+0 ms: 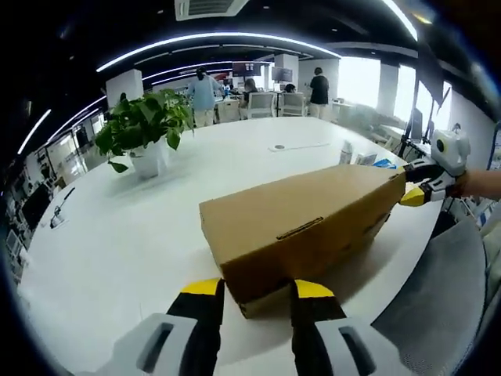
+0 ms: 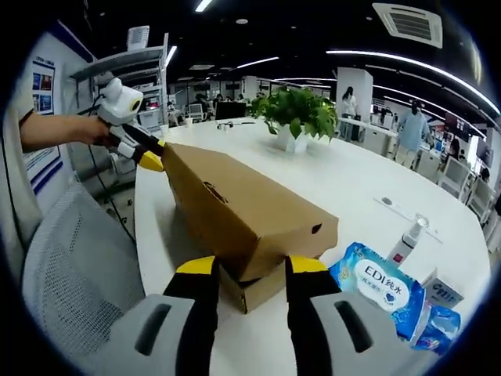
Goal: Operate the shoe box by opening the lid, removing the specified soft item, and placing it in the target area until the item is outside and the box remains undamaged.
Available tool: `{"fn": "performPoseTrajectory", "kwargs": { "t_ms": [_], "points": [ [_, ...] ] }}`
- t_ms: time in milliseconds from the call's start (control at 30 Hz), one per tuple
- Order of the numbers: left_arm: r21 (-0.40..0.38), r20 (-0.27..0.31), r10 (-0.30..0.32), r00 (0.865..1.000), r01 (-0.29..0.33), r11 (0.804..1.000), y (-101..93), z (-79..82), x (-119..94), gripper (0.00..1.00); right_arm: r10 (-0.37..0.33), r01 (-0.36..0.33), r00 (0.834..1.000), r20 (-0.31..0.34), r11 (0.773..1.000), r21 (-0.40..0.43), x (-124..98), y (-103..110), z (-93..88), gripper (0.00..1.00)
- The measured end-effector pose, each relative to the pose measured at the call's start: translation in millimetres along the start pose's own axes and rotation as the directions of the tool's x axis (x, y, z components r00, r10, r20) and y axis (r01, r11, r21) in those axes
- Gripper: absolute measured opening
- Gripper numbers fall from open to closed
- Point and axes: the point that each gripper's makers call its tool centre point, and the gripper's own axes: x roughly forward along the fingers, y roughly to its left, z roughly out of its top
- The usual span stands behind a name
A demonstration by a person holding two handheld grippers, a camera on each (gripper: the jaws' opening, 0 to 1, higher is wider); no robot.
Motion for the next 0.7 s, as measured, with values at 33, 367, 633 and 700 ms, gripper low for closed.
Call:
{"fn": "performPoseTrajectory", "kwargs": {
  "t_ms": [33,367,633,700],
  "points": [
    [-0.001,-0.004,-0.002,1.000,0.002,1.000,0.0,-2.3,1.2,0.35,0.004,-0.004,1.000,-0.004,1.000,0.001,0.7,1.1,-1.5,0.32],
    [-0.026,-0.056,-0.032,0.998,0.031,0.999,-2.7,-19.3,15.5,0.37,0.021,-0.020,0.999,-0.043,0.999,0.037,7.2,4.2,-16.1,0.35],
    [-0.040,-0.073,-0.033,0.997,0.031,0.999,-3.0,-27.9,23.6,0.37,0.007,-0.001,0.998,-0.057,0.995,0.101,12.4,2.3,-24.0,0.33],
    [-0.045,-0.077,-0.032,0.996,0.029,0.999,-3.5,-29.1,25.1,0.37,0.004,0.003,0.998,-0.063,0.994,0.108,14.6,2.0,-27.0,0.32]
  ]
}}
